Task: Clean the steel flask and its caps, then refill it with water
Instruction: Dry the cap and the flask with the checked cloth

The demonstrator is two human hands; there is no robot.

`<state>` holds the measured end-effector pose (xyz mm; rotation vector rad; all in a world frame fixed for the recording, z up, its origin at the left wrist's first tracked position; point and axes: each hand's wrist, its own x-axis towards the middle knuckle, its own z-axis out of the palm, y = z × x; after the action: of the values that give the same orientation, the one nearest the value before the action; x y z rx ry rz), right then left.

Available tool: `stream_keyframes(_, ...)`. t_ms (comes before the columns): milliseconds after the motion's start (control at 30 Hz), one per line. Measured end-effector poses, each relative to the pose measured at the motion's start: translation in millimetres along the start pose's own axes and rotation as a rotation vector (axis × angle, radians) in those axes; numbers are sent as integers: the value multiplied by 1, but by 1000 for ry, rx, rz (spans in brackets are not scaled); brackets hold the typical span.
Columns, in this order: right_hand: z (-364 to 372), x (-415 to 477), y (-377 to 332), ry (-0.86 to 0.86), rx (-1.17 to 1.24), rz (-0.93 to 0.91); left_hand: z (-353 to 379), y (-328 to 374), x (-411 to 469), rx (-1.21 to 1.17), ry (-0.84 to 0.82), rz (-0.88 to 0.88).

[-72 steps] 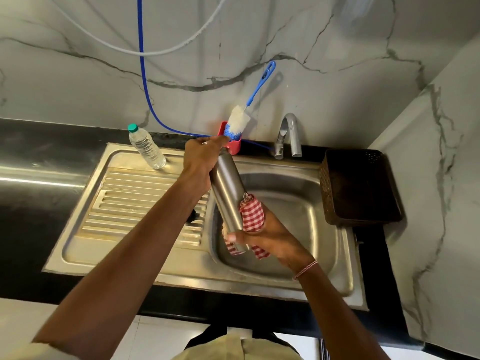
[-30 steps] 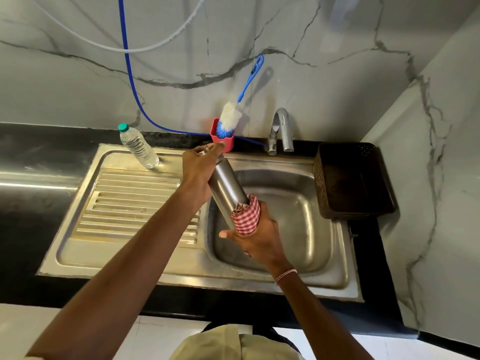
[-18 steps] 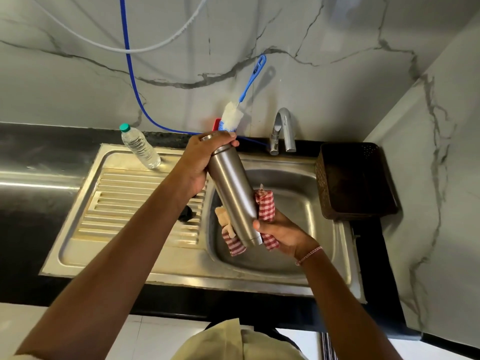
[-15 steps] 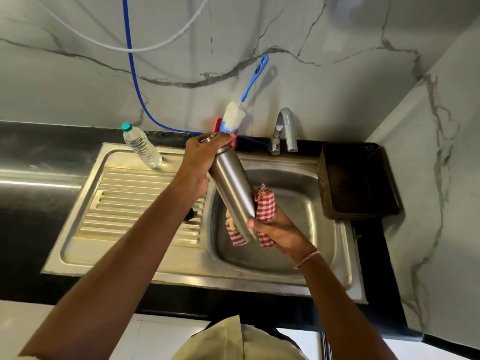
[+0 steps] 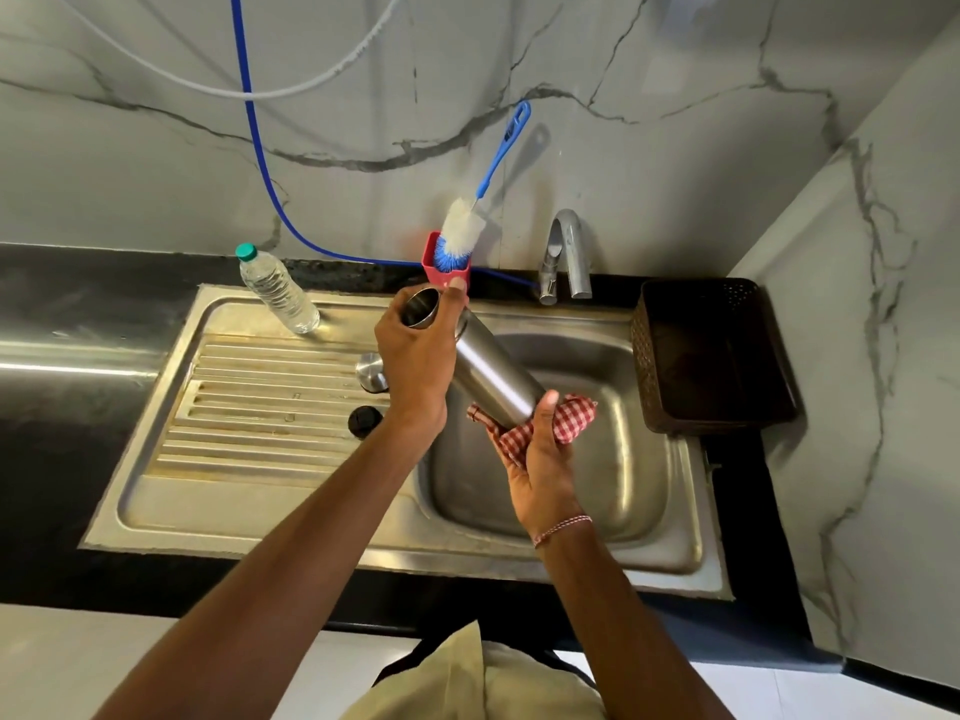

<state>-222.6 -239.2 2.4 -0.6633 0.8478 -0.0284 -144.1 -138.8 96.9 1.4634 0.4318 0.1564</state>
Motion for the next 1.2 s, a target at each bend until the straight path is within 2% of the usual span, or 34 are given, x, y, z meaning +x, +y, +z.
stream_keyframes(200, -3, -17, -12, 21, -315, -133, -5, 7, 1, 20, -47, 37)
stream_keyframes(300, -10, -20, -27, 59, -578, -266, -11, 11, 3, 5, -50, 11)
stream_keyframes(400, -17, -13, -33, 165, -791, -450, -15, 17, 2, 3, -40, -9)
stream_keyframes(467, -19, -5, -33, 117, -914, -544, -15, 19, -3, 46, -94, -34)
stream_keyframes(500, -16, -3, -33, 24, -946, -561, -16, 20, -5, 78, -143, -35)
stream_keyframes(600, -7, -3, -31, -313, -905, -426, -19, 23, -10, 197, -298, 14)
stream_keyframes(733, 9, 1, -26, -589, -791, -16, -38, 38, -4, 189, -358, 5)
stream_keyframes(800, 15, -3, -22, -582, -671, 147, -53, 45, 4, 142, -320, -15)
stream_keyframes(900, 13, -6, -13, -547, -637, 250, -78, 53, 19, 130, -245, 31)
stream_keyframes(1033, 12, -2, -1, -481, -696, 154, -107, 64, 39, 120, -59, 146)
stream_keyframes(1200, 32, -3, 13, -379, -682, 9, -140, 66, 79, 492, 166, 490)
